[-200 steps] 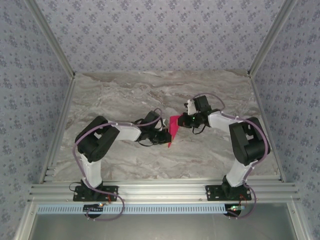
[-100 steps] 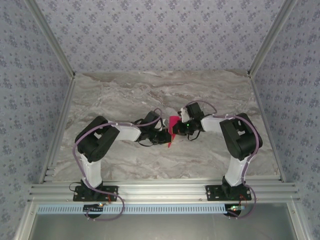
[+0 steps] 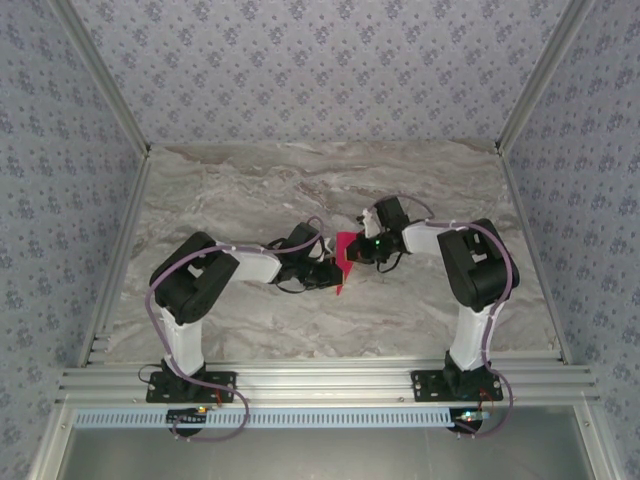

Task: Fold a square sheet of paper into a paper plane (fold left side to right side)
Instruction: Fold the wing for the fifth time at the center of the table.

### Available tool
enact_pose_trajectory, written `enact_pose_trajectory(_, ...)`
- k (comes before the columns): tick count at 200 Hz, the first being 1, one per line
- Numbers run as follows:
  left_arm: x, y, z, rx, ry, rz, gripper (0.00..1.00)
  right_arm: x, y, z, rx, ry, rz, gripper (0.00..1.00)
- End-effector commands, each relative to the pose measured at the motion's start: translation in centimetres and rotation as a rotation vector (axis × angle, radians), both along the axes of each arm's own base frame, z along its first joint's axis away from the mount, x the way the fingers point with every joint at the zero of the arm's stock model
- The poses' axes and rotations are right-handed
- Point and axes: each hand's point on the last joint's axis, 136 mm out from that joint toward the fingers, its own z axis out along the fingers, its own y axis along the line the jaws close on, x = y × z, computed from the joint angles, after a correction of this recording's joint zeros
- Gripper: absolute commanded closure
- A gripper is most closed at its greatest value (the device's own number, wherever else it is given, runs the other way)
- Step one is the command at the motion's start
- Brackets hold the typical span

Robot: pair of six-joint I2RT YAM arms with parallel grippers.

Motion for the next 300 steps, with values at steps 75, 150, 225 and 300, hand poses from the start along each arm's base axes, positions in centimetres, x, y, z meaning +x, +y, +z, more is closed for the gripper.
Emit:
enact_pose_trajectory(75, -2.1, 3.3, -4.5, 0.16, 0.091, 0.025, 0.96, 6.8, -3.8, -1.0, -0.078, -0.054, -0.087, 0.94)
enact_pose_trajectory(150, -2.2, 3.3, -4.0, 0.15, 0.083, 0.028, 0.96, 8.3, -4.5, -1.5, -0.055, -0.033, -0.102, 0.94)
enact_pose_trajectory(225, -0.4, 0.6, 4.3, -0.031, -0.069, -0.017, 0.87, 7.5, -3.9, -1.6, -0.061, -0.02, -0.081, 0.94)
enact_pose_trajectory(300, -2.0, -2.3, 6.4, -0.101, -0.092, -0.107, 0.82, 7.4, -3.7, -1.6, -0.068, -0.017, -0.073, 0.94)
